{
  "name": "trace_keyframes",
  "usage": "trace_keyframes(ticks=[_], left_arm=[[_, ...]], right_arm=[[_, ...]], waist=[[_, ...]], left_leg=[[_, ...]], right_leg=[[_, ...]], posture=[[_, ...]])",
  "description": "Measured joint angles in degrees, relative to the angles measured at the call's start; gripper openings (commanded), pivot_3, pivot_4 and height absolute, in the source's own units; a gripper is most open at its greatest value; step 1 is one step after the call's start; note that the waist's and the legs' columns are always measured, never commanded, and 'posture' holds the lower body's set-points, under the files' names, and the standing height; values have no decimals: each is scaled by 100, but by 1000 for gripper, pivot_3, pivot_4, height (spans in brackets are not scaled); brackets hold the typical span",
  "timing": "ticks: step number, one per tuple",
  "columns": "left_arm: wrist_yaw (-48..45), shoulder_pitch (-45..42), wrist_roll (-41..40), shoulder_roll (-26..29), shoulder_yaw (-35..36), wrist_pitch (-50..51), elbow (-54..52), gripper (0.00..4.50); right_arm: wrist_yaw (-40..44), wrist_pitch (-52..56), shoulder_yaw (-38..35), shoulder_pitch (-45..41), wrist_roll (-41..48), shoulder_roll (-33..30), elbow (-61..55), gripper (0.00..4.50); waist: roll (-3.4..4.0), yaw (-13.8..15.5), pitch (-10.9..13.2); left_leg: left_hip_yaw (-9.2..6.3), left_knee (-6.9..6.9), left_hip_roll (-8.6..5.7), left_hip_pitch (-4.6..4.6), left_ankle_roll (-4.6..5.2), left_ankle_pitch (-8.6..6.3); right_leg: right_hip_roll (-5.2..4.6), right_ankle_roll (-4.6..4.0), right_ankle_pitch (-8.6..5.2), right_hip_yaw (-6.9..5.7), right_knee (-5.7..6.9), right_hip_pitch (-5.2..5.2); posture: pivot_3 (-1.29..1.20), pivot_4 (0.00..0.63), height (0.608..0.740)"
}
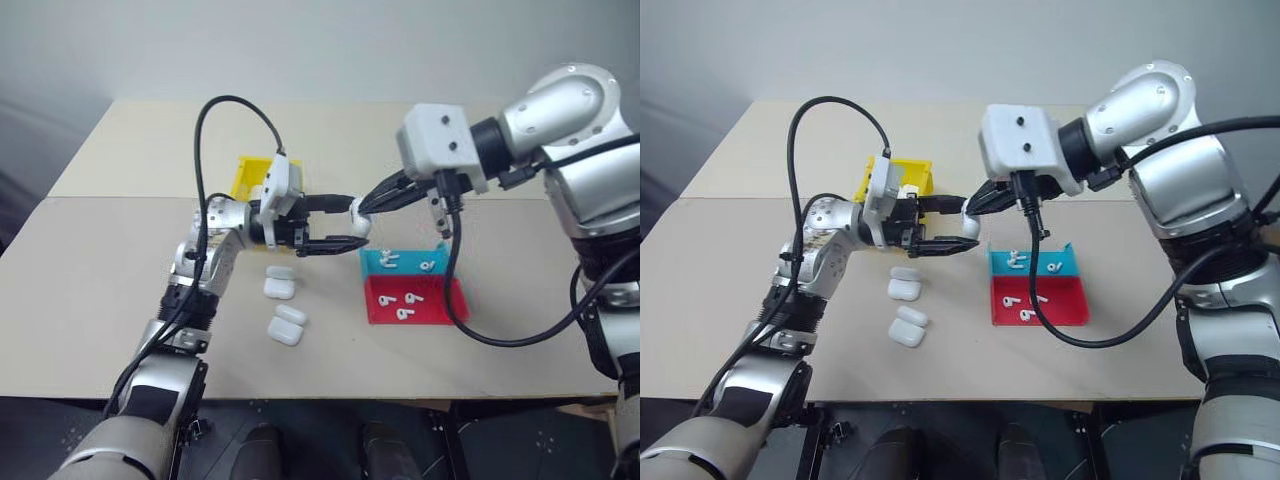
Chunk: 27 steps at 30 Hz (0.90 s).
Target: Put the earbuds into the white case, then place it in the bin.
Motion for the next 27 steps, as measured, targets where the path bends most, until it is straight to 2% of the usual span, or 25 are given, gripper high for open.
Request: trace_keyframes(ticks=[5, 10, 13, 16, 18, 23, 27], left_arm=[[97, 55, -127, 61, 174, 115, -401, 2857], [387, 370, -128, 243, 287, 202, -767, 2857], [709, 530, -108, 454, 461, 232, -1057, 2857], [1618, 828, 153, 638, 744, 467, -1563, 2857], [2476, 944, 466, 664, 924, 793, -1808, 2857], [4638, 962, 1364, 458, 1019, 2120, -2073, 2857], [5862, 644, 1967, 30, 854, 3078, -1687, 2857]], right_arm=[[-297, 492, -278, 330, 80, 19, -228, 23], [-1020, 1557, -1378, 631, 726, 73, -625, 23], [-1495, 2395, -2118, 1161, 1330, 87, -1068, 23], [-2153, 3446, -3082, 1986, 2133, 279, -1719, 23], [-2586, 3922, -3451, 2502, 2501, 424, -2155, 23], [-3595, 4336, -3744, 3212, 3120, 943, -3084, 23], [-4171, 4404, -3770, 3313, 3395, 1103, -3309, 23]], waist=[[0, -8, 0], [0, 6, 0], [-1, 10, 0], [-1, 24, -1], [-1, 30, -1], [-5, 12, -4], [-6, 40, -4]], left_leg=[[1, 1, 0, 2, 0, 0], [-2, 0, 0, 1, 0, 0], [-4, 3, 0, 1, 0, 0], [-10, 3, 0, 2, 0, 0], [-9, 5, 0, 3, 0, 0], [-9, 4, -2, 19, 1, 1], [-11, 4, -4, 19, 1, 1]], right_leg=[[0, 0, 0, 2, 1, 0], [-2, 0, 0, 0, 9, 2], [-3, 0, 0, -1, 10, 6], [-3, 0, 0, -5, 11, 11], [-3, 0, 0, -3, 15, 10], [-2, 0, 0, 0, 10, 19], [-3, 0, 0, -2, 8, 21]], posture=[[0, 150, 740], [0, 150, 740], [0, 150, 740], [0, 150, 740], [0, 150, 740], [0, 150, 740], [0, 150, 740]])
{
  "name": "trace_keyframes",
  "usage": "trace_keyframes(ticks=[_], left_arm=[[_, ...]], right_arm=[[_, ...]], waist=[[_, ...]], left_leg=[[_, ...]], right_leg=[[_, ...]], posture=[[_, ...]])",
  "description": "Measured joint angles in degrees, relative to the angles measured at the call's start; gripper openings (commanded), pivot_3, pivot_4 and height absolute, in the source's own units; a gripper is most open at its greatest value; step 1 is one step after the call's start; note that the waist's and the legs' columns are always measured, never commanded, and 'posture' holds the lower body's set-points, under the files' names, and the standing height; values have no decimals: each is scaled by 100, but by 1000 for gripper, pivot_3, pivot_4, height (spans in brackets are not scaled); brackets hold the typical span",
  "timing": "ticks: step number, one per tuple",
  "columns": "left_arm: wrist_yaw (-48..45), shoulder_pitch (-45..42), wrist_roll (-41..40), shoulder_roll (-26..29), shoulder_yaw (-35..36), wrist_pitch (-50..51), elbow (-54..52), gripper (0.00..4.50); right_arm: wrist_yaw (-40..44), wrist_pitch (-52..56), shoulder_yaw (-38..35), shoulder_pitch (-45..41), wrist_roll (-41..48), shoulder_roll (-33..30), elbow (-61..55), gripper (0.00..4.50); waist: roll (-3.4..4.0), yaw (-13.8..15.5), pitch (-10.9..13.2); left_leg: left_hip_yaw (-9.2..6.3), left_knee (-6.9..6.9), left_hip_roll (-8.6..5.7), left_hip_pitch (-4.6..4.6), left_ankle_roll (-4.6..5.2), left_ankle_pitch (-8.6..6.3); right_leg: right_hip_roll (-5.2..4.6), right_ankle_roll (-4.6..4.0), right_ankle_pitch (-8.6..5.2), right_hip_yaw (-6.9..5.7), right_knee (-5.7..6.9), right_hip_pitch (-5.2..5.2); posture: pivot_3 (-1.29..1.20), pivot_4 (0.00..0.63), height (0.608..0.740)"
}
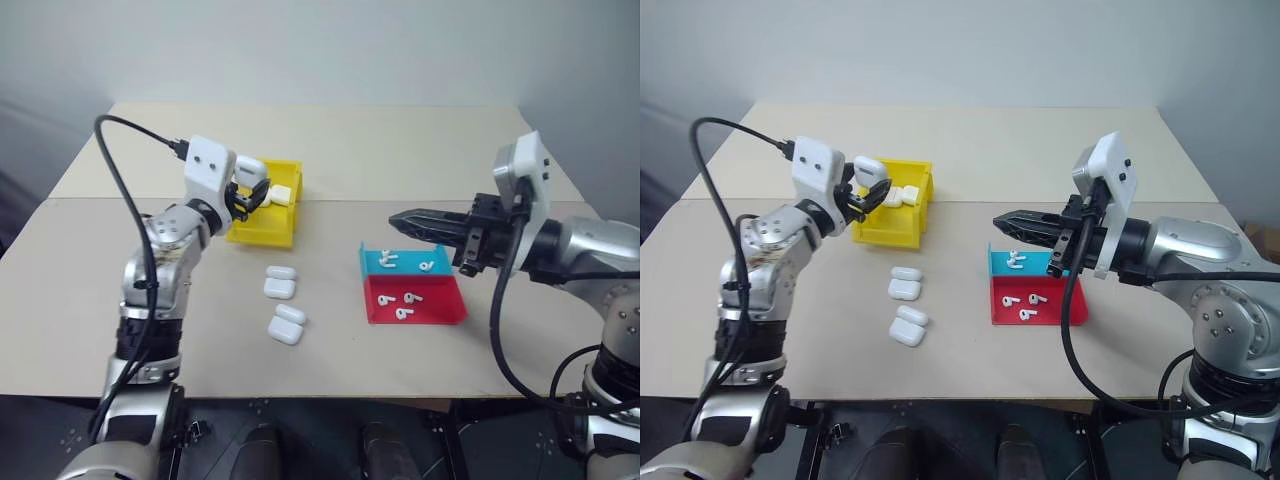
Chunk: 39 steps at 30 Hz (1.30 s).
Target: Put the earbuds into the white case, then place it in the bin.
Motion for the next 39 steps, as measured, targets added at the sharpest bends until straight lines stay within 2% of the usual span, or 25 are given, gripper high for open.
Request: trace_keyframes(ticks=[4, 9, 14, 17, 21, 26, 29, 33, 39], left_arm=[[477, -334, 197, -277, -112, 247, 631, 2857], [691, -861, 359, -365, -222, 70, 1530, 4478], [558, -915, 301, -421, -221, -203, 1711, 4478], [352, -820, 166, -325, -178, -203, 1152, 4478], [-432, -338, -404, 183, 31, -62, 14, 4478], [-1949, 733, -1229, 1279, 414, -91, -910, 4478], [-3106, 1447, -1983, 1845, 863, -316, -1418, 4478], [-4148, 2112, -2881, 2495, 1473, -325, -1942, 4478], [-4782, 2755, -3743, 2890, 1840, -147, -2323, 4478]], right_arm=[[-298, -1, 50, 11, 129, -13, -72, 23], [-492, -1, 172, 42, 241, -239, -162, 0], [-631, -6, 306, 44, 317, -301, -169, 0], [-699, -10, 302, 47, 375, -362, -174, 0], [-709, -83, 257, 209, 535, -449, -200, 0], [-558, -522, 209, 786, 508, -516, -223, 0], [-351, -952, 195, 1307, 308, -589, -245, 0], [-9, -1548, 202, 1966, -110, -807, -238, 0], [464, -2168, 205, 2362, -450, -1060, -123, 0]], waist=[[0, 15, 0], [0, 14, 0], [-1, -16, 0], [-1, -29, 0], [0, -63, 0], [0, -57, 0], [-2, -39, 0], [-2, -5, -1], [-9, -34, -3]], left_leg=[[0, -4, -1, -13, 0, 0], [0, -4, -1, -14, 0, 0], [0, -5, -1, -14, 0, 0], [0, -6, -1, -18, 0, 0], [0, -12, 1, -13, 0, 0], [2, -9, 1, -2, 0, 1], [4, -9, 2, -7, -1, 0], [6, -7, 2, 1, 0, 0], [7, -10, 3, 22, 0, 0]], right_leg=[[0, 0, 0, -1, 1, -9], [-1, 0, 0, -2, -1, -9], [0, 0, 0, -1, -17, -11], [-1, 0, 1, -1, -3, -11], [0, -1, 0, 0, 2, -13], [0, -1, -1, 3, -18, -9], [-1, -1, -1, 3, -21, -11], [-3, -1, -2, 4, -25, -3], [0, -4, -4, 7, -23, 11]], posture=[[0, 150, 740], [0, 150, 740], [0, 150, 740], [0, 150, 740], [0, 150, 740], [0, 150, 740], [0, 150, 740], [0, 150, 740], [0, 150, 740]])
